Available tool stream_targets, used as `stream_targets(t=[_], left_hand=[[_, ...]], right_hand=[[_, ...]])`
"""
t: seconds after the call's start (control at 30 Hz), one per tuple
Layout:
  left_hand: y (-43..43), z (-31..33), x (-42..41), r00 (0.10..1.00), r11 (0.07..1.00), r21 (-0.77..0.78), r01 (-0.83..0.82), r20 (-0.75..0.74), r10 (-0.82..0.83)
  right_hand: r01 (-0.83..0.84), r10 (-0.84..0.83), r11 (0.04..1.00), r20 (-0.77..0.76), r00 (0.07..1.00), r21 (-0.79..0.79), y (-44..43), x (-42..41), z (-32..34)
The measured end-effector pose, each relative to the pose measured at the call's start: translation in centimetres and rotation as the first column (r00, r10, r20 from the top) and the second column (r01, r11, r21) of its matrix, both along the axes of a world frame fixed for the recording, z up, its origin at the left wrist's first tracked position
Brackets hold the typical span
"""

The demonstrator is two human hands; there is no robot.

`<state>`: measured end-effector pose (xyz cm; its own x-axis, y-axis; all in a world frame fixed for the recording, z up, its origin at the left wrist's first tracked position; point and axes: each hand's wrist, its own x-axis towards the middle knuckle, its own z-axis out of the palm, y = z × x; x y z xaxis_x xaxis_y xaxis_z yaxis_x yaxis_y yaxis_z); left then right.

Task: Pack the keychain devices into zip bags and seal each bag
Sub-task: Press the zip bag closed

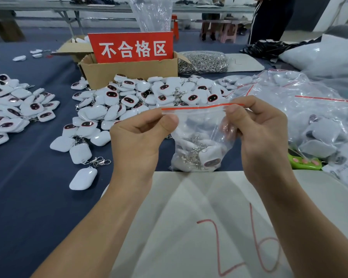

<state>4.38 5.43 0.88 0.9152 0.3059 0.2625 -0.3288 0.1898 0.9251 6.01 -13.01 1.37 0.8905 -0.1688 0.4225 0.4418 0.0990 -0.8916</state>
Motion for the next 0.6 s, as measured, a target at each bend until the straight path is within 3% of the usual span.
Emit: stream_targets(t=[0.5, 0.6], left_hand=[[0.5, -0.27, 0.41, 0.993, 0.996, -0.085, 0.038, -0.111, -0.047], [0.66, -0.36, 0.62, 0.981, 0.985, -0.135, 0.103, -0.151, -0.123]], right_hand=[[0.007, -0.007, 1.0, -0.047, 0.999, -0.015, -0.3, 0.34, -0.54], [-0.023, 0.022, 1.0, -0.069, 0.997, -0.007, -0.22, 0.4, -0.61]])
